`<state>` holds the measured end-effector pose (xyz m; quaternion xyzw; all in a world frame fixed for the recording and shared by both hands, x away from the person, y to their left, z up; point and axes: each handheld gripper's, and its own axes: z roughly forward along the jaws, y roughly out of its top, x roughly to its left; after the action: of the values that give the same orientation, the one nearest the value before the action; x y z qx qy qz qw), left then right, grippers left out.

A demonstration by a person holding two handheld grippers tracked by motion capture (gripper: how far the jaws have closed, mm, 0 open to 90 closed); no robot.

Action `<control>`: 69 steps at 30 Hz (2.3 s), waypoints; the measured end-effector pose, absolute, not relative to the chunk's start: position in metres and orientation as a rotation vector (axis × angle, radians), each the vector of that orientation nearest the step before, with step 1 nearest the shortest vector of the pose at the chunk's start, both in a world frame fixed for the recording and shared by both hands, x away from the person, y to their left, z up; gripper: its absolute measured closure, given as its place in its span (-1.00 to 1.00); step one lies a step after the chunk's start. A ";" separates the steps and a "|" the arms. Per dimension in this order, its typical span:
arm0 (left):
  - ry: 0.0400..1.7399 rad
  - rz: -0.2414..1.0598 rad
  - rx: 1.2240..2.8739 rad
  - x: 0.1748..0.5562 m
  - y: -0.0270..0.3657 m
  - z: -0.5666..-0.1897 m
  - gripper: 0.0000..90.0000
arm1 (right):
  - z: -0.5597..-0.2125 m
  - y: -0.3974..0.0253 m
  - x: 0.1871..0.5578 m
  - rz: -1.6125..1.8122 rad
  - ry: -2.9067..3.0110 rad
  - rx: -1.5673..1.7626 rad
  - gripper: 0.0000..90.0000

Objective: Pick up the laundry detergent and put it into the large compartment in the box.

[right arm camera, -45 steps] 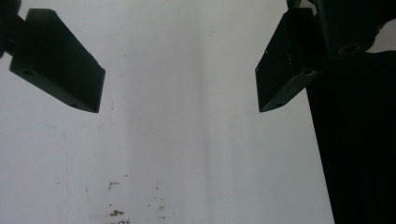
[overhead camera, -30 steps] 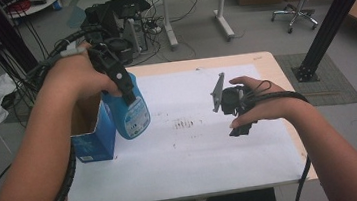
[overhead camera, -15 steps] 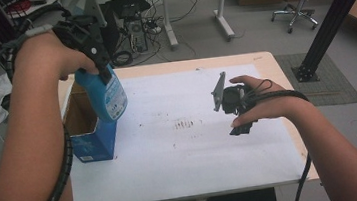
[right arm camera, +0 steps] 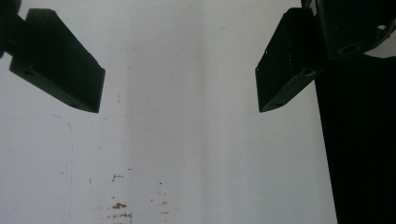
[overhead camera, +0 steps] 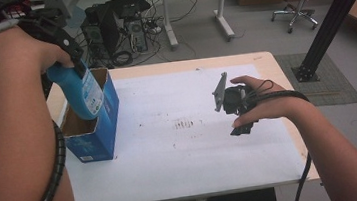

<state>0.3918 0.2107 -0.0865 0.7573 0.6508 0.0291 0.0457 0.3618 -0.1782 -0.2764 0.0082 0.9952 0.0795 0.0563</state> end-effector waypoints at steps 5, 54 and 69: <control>2.067 0.134 2.270 0.391 0.223 -0.085 -0.13 | -0.276 -0.179 0.363 0.252 3.018 0.029 -0.65; 2.096 0.045 2.312 0.424 0.244 -0.204 -0.14 | -0.283 -0.181 0.360 0.235 3.034 0.047 -0.65; 2.112 0.033 2.323 0.431 0.243 -0.243 -0.14 | -0.291 -0.186 0.360 0.237 3.044 0.058 -0.65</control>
<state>0.4313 0.2428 -0.2435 0.7399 0.6726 0.0104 0.0010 0.3602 -0.1855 -0.2907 0.0189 0.9958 0.0775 0.0438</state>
